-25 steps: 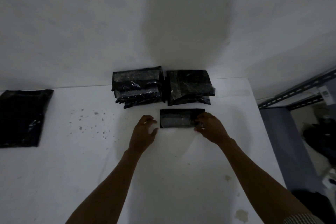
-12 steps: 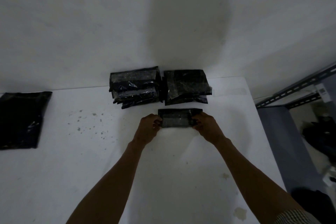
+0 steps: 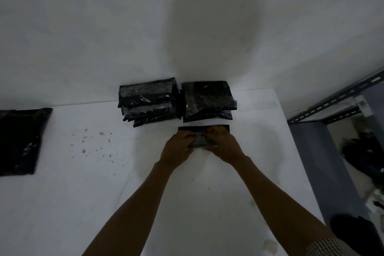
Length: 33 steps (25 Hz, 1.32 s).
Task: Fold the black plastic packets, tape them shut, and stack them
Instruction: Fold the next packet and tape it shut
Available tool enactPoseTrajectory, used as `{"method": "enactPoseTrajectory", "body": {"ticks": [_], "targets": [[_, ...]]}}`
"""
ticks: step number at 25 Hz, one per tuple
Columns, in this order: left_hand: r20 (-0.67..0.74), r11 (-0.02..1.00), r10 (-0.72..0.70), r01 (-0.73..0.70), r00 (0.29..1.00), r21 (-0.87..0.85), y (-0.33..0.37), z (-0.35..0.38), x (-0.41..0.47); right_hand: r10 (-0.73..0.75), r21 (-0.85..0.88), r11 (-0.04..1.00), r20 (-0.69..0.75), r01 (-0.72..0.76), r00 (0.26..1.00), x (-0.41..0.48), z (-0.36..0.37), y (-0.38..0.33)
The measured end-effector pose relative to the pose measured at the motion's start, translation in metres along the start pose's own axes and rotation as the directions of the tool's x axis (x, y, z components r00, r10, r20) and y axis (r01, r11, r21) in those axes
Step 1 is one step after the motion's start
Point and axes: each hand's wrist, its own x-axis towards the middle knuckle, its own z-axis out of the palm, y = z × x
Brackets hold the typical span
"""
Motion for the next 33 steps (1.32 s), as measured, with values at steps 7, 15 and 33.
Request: {"method": "enactPoseTrajectory", "body": {"ticks": [7, 15, 33], "targets": [[0.052, 0.999, -0.001, 0.004, 0.999, -0.048, -0.027, 0.002, -0.001, -0.005, -0.026, 1.000, 0.089, 0.008, 0.996, 0.002, -0.007, 0.020], [0.030, 0.994, 0.084, -0.086, 0.996, 0.075, -0.006, 0.001, 0.006, -0.062, -0.068, 0.996, -0.043, 0.059, 0.997, 0.001, 0.002, 0.003], [-0.020, 0.999, 0.016, -0.015, 1.000, 0.047, -0.014, 0.017, 0.002, -0.157, -0.133, 0.980, -0.054, 0.148, 0.986, 0.005, 0.013, 0.004]]}}
